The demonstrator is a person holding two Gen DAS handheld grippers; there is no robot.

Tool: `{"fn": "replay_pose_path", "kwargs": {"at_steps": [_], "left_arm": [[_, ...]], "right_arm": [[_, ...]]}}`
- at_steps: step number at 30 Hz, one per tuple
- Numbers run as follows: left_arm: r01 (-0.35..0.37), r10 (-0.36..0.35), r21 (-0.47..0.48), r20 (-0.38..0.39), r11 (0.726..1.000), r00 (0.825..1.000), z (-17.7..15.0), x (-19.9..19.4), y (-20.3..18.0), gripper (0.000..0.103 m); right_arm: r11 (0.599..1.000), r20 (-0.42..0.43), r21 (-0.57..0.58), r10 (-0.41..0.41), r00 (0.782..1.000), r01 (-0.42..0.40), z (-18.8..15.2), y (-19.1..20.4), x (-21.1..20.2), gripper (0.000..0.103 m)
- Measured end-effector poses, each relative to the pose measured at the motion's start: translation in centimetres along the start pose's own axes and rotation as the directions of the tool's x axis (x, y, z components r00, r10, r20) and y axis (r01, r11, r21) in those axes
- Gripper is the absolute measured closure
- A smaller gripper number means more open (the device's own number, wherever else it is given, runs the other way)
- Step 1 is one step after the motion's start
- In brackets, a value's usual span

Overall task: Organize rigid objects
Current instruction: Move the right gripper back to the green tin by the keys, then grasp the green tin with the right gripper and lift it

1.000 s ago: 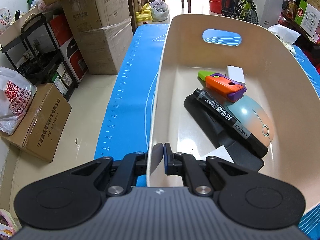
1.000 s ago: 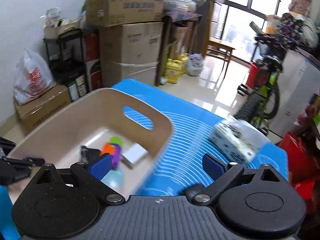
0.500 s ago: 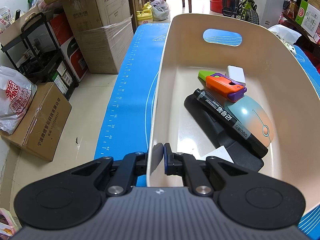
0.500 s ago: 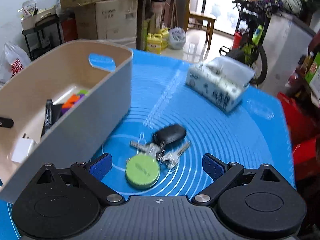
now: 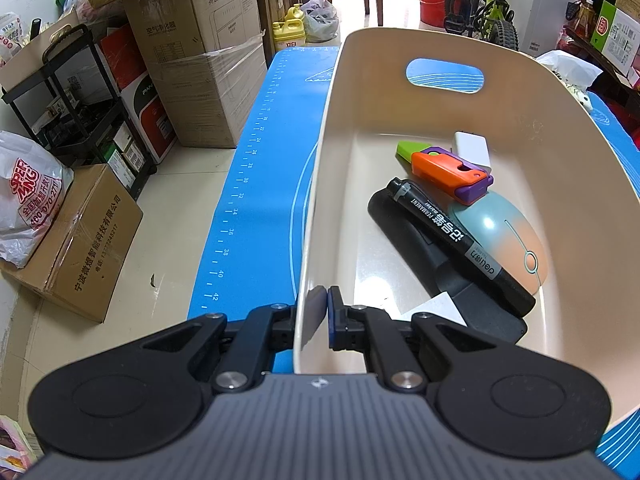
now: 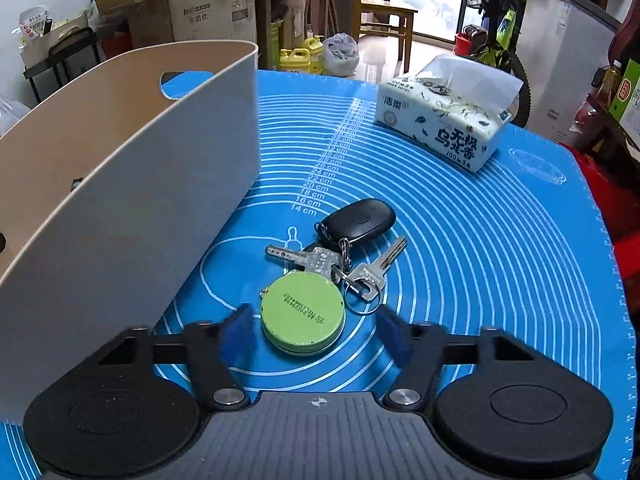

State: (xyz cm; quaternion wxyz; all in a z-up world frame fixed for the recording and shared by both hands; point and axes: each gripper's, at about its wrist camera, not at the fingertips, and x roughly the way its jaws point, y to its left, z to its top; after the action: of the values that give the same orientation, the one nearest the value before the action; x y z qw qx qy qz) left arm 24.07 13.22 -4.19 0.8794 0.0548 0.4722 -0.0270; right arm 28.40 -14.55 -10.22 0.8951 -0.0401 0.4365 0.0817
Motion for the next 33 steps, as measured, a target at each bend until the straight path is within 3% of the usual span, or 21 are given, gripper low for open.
{"fn": "replay_pose_path", "kwargs": {"at_steps": [3, 9, 17, 25, 33], "left_arm": [[0.0, 0.0, 0.0, 0.0, 1.0, 1.0, 0.0, 0.0, 0.0, 0.094], [0.001, -0.001, -0.001, 0.0, 1.0, 1.0, 0.0, 0.0, 0.0, 0.094], [0.001, -0.001, -0.001, 0.0, 1.0, 1.0, 0.0, 0.0, 0.0, 0.094], [0.001, -0.001, -0.002, 0.0, 1.0, 1.0, 0.0, 0.0, 0.0, 0.094], [0.002, -0.002, 0.0, 0.001, 1.0, 1.0, 0.0, 0.0, 0.0, 0.094]], "right_arm": [[1.0, 0.001, 0.004, 0.021, 1.0, -0.021, -0.2, 0.2, 0.1, 0.052], [0.999, 0.024, -0.044, 0.027, 0.999, -0.026, -0.7, 0.9, -0.5, 0.053], [0.998, 0.13, -0.068, 0.025, 0.991, -0.016, -0.1, 0.7, -4.1, 0.053], [0.996, 0.254, -0.09, 0.048, 0.966, -0.026, 3.6, 1.7, -8.2, 0.053], [0.983, 0.304, -0.179, 0.087, 0.949, -0.033, 7.7, 5.9, -8.4, 0.053]]}}
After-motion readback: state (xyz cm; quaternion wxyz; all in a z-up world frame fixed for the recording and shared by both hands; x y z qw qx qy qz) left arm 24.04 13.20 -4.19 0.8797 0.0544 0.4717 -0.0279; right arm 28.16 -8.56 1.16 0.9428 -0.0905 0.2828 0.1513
